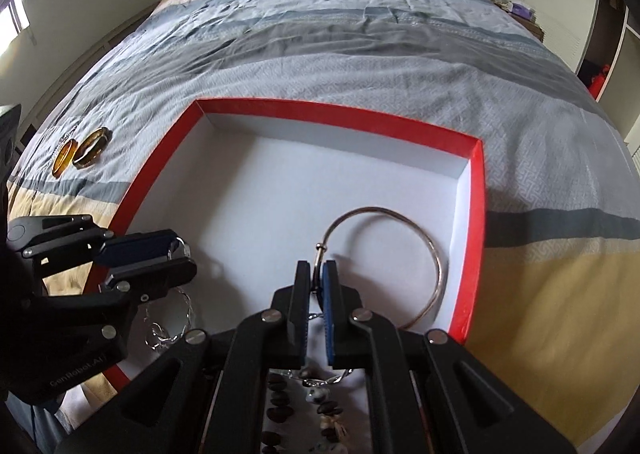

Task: Organize jewelry
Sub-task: 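Carry ring and hoop bangle into the red box and open both tools, then withdraw both tools from the box back toward the remaining jewelry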

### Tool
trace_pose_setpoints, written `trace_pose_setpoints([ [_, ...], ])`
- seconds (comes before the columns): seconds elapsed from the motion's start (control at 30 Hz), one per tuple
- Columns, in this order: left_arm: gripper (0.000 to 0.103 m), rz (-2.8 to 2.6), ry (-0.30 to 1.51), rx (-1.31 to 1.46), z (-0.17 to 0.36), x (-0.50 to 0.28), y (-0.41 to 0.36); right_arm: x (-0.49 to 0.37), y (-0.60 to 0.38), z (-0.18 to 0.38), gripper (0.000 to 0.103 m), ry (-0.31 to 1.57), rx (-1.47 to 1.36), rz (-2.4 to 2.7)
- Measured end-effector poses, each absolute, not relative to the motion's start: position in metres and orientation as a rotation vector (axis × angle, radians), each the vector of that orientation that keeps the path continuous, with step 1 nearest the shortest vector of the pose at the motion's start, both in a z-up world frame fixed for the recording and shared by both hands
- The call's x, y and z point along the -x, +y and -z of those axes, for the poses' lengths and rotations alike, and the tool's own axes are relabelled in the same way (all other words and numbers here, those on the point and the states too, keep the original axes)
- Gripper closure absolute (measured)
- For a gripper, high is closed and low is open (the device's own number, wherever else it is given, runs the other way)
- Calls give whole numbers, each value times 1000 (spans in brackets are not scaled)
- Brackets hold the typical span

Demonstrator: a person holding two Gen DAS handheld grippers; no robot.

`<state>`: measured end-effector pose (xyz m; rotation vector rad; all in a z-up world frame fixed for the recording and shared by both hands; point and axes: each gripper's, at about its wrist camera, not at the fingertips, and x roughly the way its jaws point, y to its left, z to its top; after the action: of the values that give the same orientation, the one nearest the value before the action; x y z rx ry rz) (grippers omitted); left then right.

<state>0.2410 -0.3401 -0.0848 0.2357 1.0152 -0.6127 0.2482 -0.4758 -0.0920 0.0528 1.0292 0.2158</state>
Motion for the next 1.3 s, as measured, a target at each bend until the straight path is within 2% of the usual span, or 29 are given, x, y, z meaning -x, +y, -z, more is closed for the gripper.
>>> trace_pose_setpoints([
  [0.27,74,621,1007,-239,80,-236,-339,-242,-477,86,95,1035,-44,-194],
  [0.33,68,622,1004,-241,78,-233,-337,-237,-478,80,95,1028,-41,-190],
  [0.4,57,617,993,-246,72,-228,-335,-231,-478,71,95,1016,-42,-187],
  [0.57,57,606,966,-224,49,-210,-322,-212,-477,48,94,985,-54,-161],
  [0.7,47,570,920,-211,22,-187,-303,-187,-473,27,93,948,-72,-141],
  [0.77,44,531,897,-199,9,-175,-290,-175,-470,18,90,930,-88,-133],
  [0.83,40,491,879,-182,-4,-164,-275,-159,-466,9,78,909,-105,-129],
  [0.9,35,451,859,-172,-14,-154,-262,-144,-458,1,73,893,-114,-126],
  [1.1,25,340,794,-153,-41,-119,-219,-105,-428,-16,69,860,-137,-144],
  [1.3,23,266,751,-130,-58,-92,-181,-79,-396,-31,67,832,-141,-180],
])
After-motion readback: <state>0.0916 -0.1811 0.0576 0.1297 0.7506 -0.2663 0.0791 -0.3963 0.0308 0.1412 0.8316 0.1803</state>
